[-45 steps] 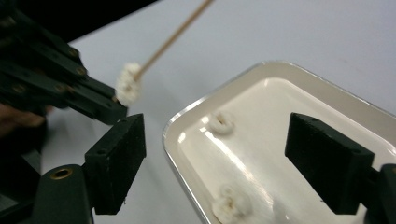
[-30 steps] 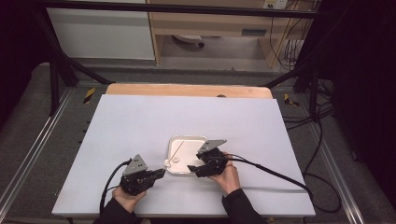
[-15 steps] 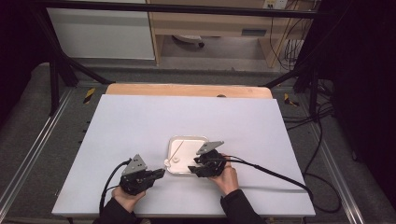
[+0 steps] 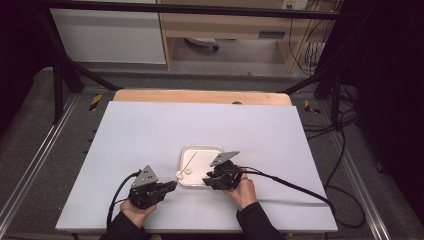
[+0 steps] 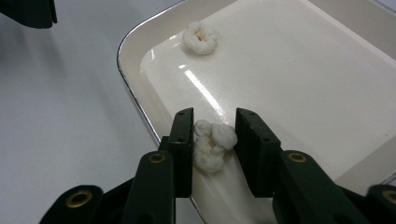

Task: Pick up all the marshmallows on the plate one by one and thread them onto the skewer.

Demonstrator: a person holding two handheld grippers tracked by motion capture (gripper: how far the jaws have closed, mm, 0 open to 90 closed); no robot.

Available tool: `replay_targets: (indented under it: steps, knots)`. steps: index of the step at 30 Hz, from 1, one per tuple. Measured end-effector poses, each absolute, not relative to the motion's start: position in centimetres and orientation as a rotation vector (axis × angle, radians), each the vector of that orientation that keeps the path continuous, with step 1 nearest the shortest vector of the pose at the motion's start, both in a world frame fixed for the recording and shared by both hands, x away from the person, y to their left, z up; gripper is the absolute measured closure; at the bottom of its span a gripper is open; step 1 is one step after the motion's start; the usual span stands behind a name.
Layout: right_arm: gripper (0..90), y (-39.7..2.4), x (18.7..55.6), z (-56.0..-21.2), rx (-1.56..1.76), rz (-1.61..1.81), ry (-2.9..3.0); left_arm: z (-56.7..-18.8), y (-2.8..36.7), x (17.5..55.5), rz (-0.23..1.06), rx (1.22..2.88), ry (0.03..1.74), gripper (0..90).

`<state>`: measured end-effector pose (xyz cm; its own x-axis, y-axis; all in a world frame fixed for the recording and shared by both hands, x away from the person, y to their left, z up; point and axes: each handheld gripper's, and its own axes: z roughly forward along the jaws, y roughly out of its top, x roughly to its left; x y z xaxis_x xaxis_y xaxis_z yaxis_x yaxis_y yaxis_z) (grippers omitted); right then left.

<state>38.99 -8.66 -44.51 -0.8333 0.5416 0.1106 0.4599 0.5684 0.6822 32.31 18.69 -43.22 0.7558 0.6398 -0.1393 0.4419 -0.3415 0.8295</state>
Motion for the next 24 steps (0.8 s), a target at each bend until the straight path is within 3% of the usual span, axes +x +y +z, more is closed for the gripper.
replay_targets:
  steps: [10,24]
  knots:
    - [74.6,-8.9,39.0,-44.0,0.907,1.167,2.657,-43.2,18.7,32.3,0.258,1.996,0.810,87.4]
    - [74.2,-11.8,38.9,-38.6,0.942,1.554,2.529,-43.2,18.2,31.9,0.248,1.997,0.758,87.4]
